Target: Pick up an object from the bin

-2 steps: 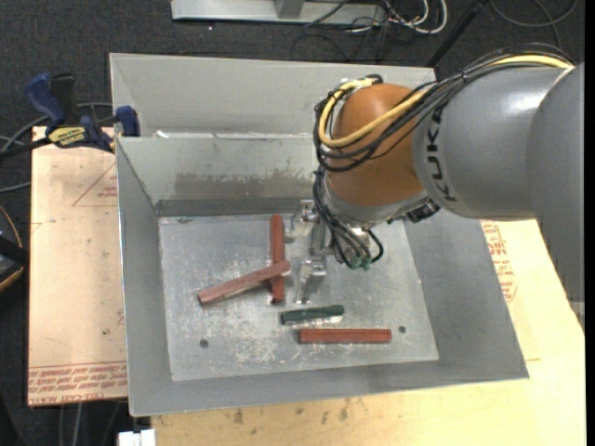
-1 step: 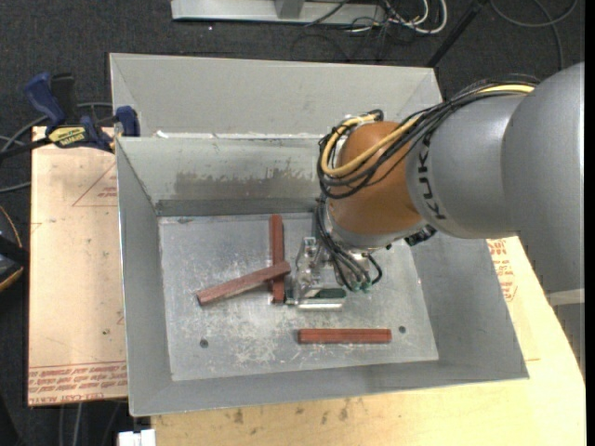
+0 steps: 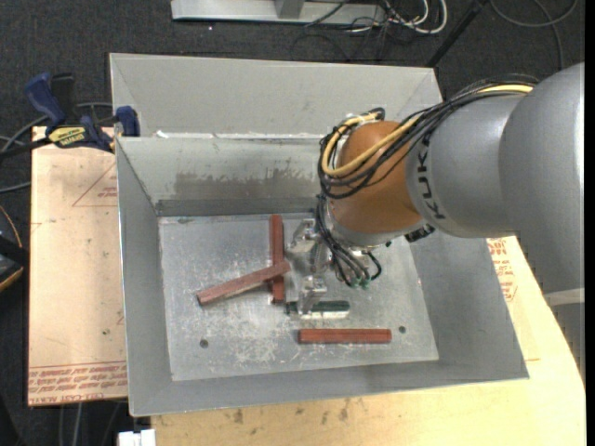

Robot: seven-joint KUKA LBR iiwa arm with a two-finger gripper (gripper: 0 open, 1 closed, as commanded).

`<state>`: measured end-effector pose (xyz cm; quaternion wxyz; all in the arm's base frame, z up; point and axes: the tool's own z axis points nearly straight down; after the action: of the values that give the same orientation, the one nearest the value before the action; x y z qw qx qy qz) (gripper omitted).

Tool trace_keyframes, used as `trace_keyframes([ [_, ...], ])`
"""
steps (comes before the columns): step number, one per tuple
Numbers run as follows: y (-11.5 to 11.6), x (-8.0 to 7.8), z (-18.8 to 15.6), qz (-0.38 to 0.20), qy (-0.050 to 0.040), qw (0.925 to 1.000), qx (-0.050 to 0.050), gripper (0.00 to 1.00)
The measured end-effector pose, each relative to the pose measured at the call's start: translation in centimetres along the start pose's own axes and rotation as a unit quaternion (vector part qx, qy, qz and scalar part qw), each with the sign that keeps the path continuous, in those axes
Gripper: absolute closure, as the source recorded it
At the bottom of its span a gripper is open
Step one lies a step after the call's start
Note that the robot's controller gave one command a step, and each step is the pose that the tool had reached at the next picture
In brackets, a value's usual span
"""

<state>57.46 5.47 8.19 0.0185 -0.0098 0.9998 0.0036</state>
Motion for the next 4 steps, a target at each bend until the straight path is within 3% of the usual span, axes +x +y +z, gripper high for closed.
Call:
trace_keyframes([
  [1,0.0,0.0,0.0,0.0,0.0004,1.0,0.0,0.0],
  [2,2.1,0.0,0.0,0.026,0.0027,0.9996,0.005,0.0],
  [3,6.8,-3.5,0.2,0.044,0.0016,0.999,0.0,1.0],
  [4,6.8,-3.5,0.2,0.044,0.0016,0.999,0.0,1.0],
])
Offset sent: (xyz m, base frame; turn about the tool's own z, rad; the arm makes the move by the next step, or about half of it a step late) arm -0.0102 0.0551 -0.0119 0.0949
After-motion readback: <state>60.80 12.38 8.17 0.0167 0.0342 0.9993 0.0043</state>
